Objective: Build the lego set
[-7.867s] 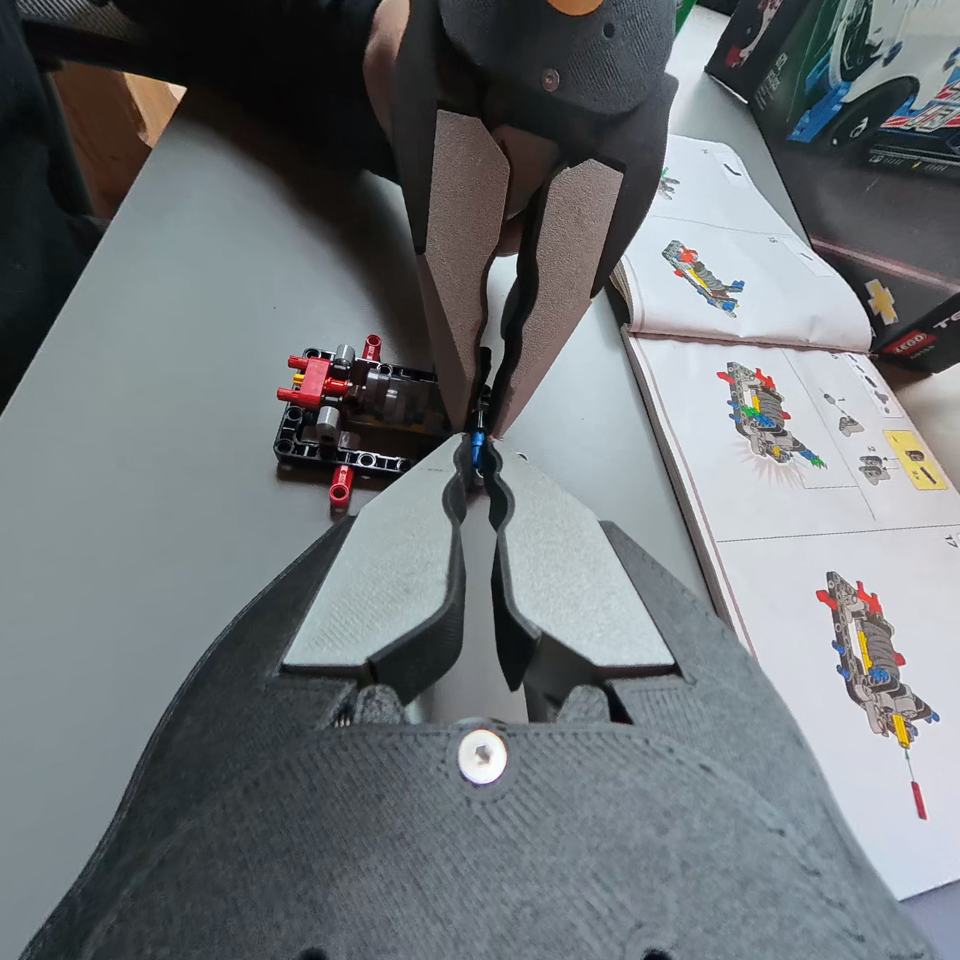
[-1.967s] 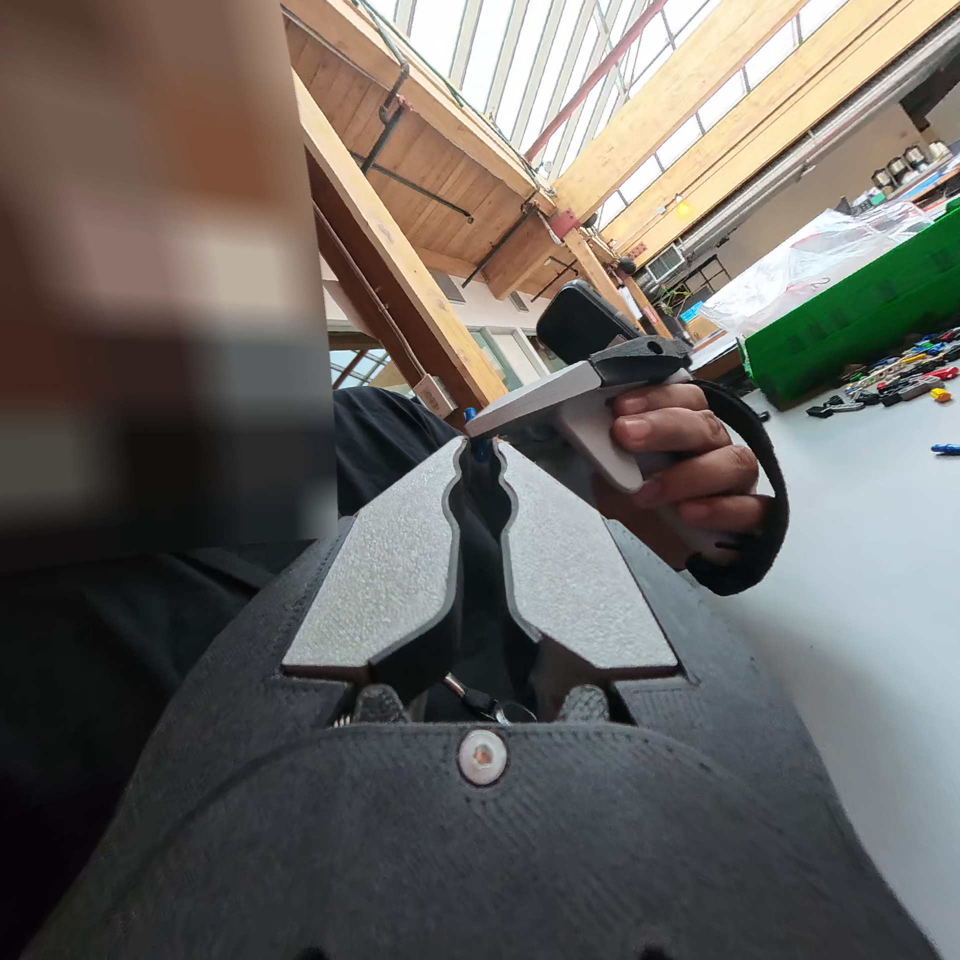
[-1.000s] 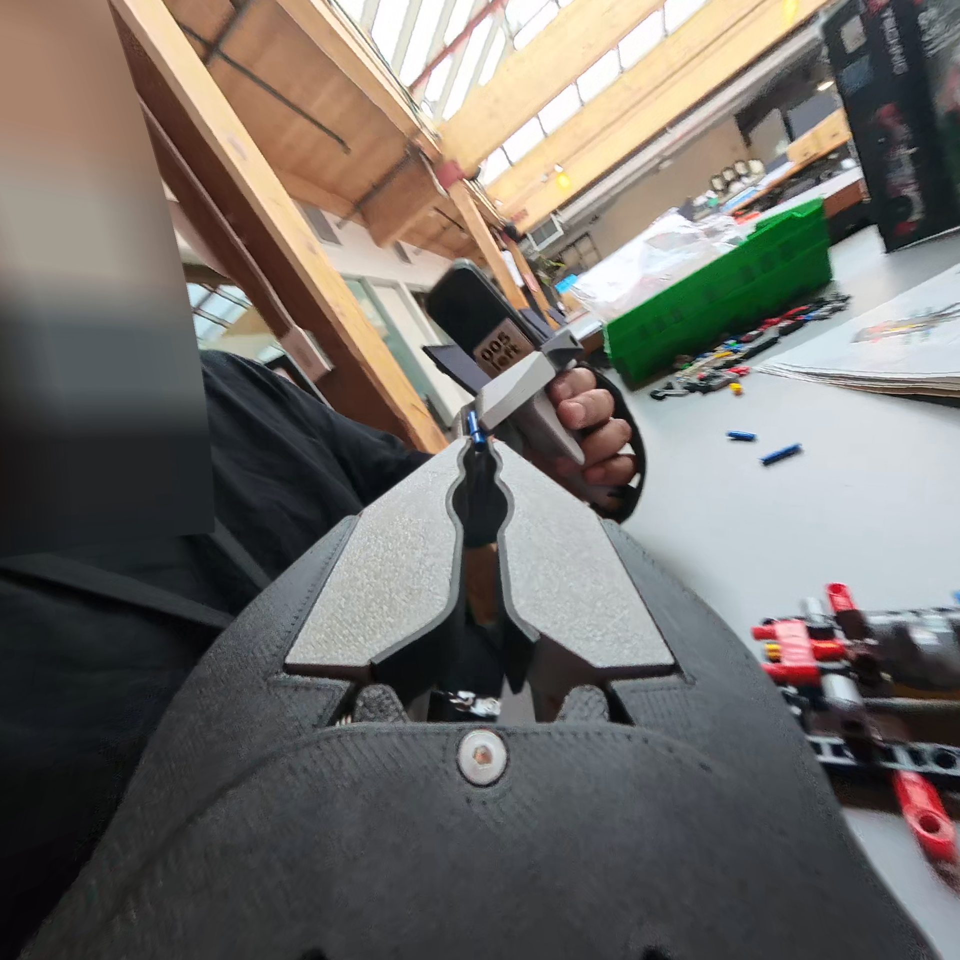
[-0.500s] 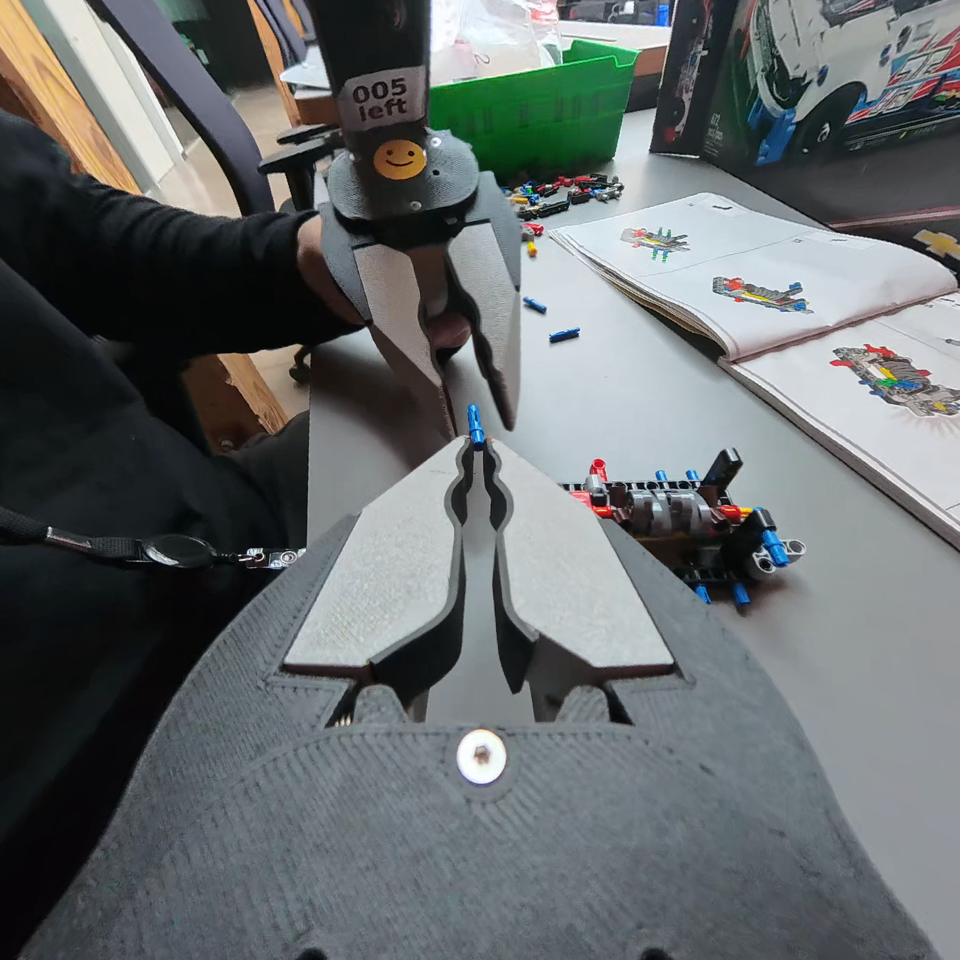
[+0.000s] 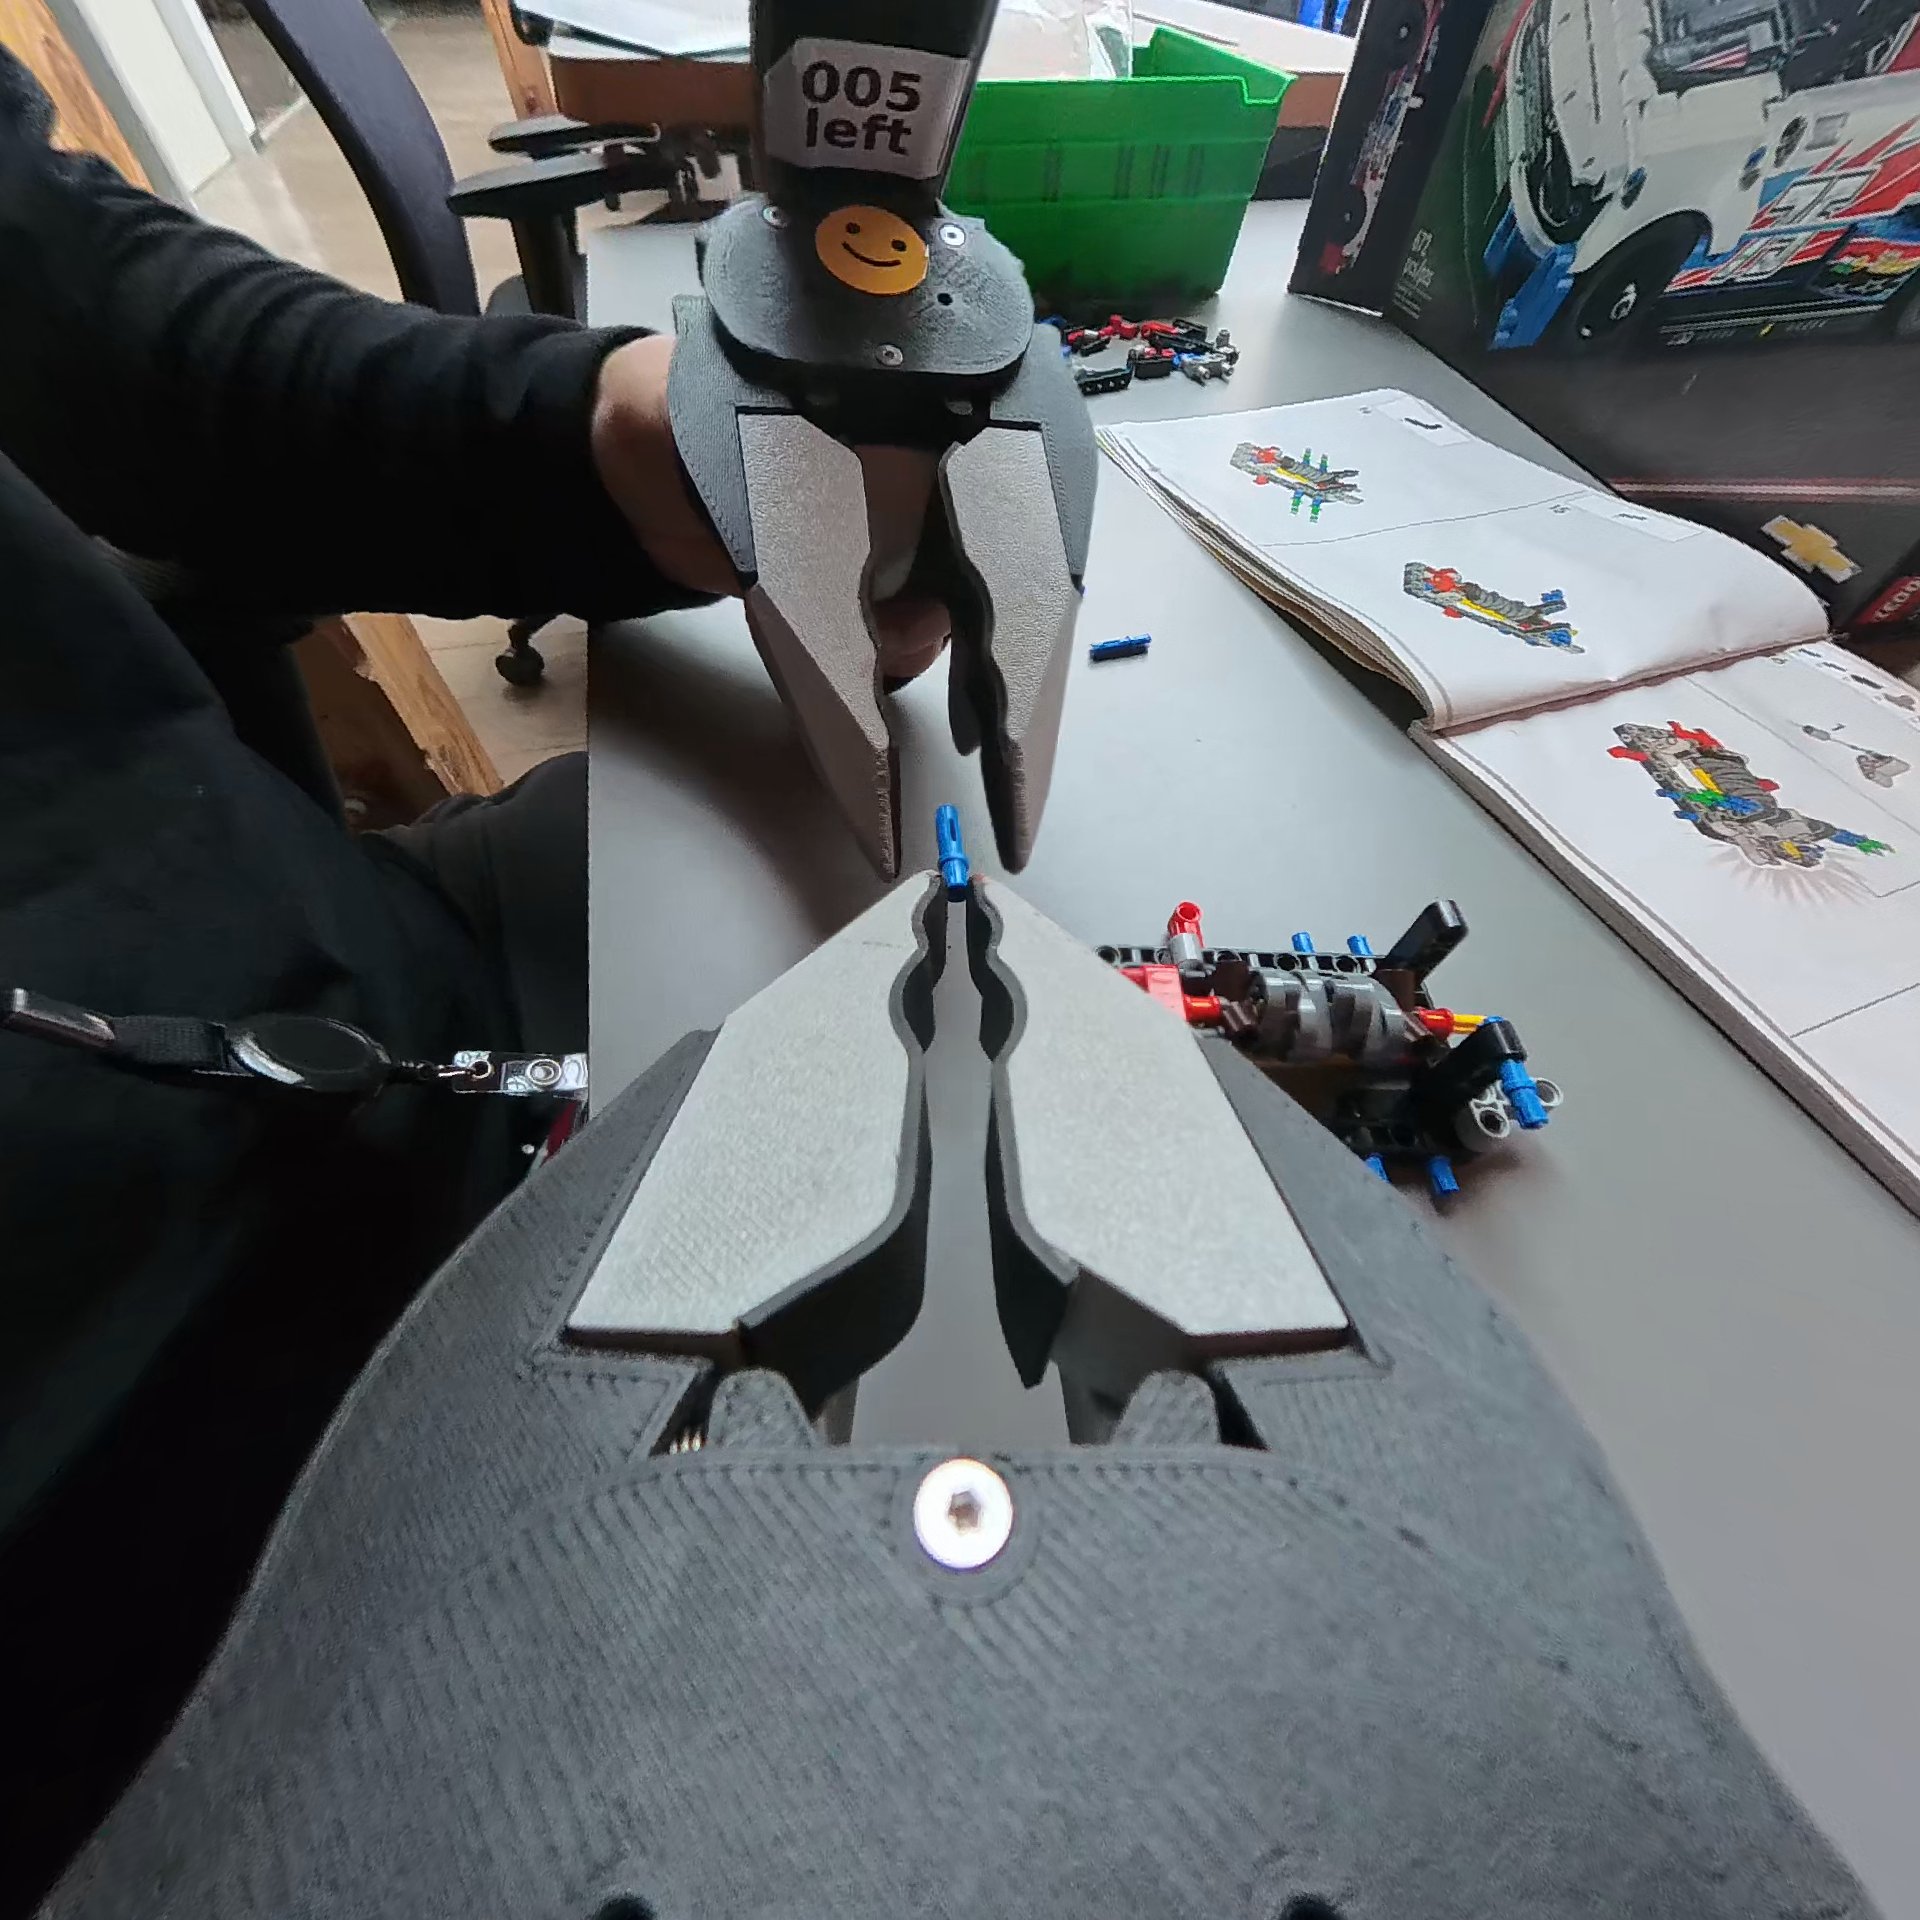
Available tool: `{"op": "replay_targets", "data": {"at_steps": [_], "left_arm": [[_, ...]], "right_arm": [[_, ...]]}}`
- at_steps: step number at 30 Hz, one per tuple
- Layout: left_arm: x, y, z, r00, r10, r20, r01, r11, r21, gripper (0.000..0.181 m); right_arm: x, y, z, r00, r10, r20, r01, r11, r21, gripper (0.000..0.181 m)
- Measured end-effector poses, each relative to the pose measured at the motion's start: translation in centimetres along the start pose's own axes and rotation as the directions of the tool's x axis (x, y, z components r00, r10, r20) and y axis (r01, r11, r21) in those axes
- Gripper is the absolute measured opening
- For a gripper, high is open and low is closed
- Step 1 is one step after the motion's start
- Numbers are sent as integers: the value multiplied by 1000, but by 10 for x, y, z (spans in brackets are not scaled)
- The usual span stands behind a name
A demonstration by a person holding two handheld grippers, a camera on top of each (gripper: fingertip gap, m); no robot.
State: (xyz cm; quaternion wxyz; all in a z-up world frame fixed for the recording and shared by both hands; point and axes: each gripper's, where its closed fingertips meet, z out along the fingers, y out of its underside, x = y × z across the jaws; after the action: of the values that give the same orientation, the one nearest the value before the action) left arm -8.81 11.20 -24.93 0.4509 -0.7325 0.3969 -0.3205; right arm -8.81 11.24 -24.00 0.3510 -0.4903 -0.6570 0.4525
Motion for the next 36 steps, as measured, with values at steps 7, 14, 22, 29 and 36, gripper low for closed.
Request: {"op": "replay_targets", "data": {"at_steps": [7,14,22,29,36], "left_arm": [[4,2,4,1000,22,-22,-23,999,-25,2],[7,-2,3,990,139,-20,-139,990,6,2],[15,-5,2,986,154,-69,-152,988,35,2],[15,-3,3,987,148,-69,-147,989,17,2],[15,0,3,992,70,-104,-71,997,-6,2]], "right_arm": [[-1,5,0,997,-67,-38,66,997,-35,0],[-8,0,-4,999,-19,40,19,1000,17,6],[-11,1,-1,998,-48,41,48,999,6,5],[-13,0,-1,996,-86,26,86,996,1,1],[-12,2,0,995,-100,13,100,995,-5,2]]}}
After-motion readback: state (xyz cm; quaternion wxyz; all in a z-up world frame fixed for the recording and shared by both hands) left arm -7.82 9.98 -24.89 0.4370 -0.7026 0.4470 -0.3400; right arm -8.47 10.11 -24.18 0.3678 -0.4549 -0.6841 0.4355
